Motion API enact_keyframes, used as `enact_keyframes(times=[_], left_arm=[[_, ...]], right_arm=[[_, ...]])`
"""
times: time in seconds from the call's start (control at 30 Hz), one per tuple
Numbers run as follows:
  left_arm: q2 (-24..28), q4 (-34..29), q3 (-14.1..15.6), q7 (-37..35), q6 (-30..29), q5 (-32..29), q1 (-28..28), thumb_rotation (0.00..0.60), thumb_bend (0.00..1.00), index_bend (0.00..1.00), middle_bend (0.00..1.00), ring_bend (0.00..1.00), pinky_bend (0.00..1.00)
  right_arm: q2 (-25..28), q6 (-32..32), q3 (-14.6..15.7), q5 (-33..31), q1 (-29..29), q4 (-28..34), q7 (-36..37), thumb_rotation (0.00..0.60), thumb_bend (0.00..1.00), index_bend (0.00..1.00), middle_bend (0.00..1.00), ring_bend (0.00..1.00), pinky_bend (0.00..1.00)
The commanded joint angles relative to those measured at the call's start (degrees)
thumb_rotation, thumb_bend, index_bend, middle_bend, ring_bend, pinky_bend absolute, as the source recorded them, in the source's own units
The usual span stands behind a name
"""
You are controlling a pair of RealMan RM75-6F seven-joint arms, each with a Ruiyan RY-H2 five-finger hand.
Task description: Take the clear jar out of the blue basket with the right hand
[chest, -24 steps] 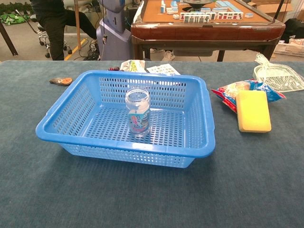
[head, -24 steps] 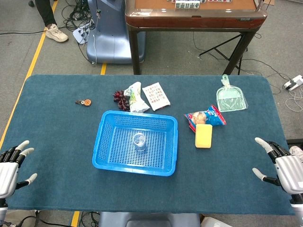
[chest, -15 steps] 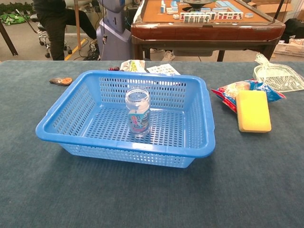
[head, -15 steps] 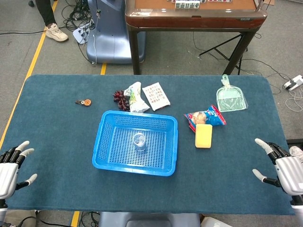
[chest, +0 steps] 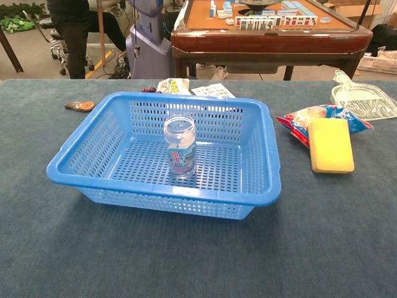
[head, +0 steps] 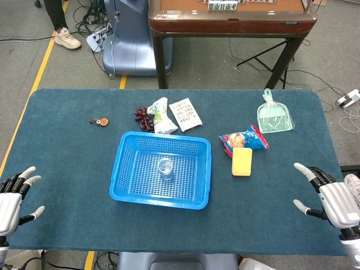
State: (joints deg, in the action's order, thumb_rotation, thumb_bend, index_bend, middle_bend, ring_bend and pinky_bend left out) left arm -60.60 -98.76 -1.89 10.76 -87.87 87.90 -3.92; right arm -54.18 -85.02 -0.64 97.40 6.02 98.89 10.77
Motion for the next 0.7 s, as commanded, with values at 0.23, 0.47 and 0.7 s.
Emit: enact_keyframes(times=[0.23, 0.47, 0.7], left_arm=[[0.3, 0.07, 0.3, -0.36, -0.38, 0.35, 0.39, 0.6, 0.15, 0.31, 0.14, 0.15, 0.18], [0.75, -0.11, 0.61, -0.37, -1.05, 0.82, 0.92, 0.6, 0.15, 0.31, 0.14, 0.15, 0.18], [1.44, -0.46, 0.63, -0.37, -2.01, 0.81, 1.62, 0.6, 0.15, 0.31, 0.14, 0.15, 0.18]], right_arm=[[2.18, 20.0, -4.58, -0.18, 15.62, 8.92, -4.57, 0.6, 0.14, 0.14, 0.22, 0.2, 0.36], [-3.05, 35.45, -10.92, -9.24, 28.77, 10.21, -8.96, 0.6, 0.1, 0.14, 0.18, 0.16, 0.36], [-11.75, 47.56, -14.37, -20.58, 41.05, 6.2, -17.34, 0.6, 0.08, 0.08, 0.13, 0.1, 0.32]])
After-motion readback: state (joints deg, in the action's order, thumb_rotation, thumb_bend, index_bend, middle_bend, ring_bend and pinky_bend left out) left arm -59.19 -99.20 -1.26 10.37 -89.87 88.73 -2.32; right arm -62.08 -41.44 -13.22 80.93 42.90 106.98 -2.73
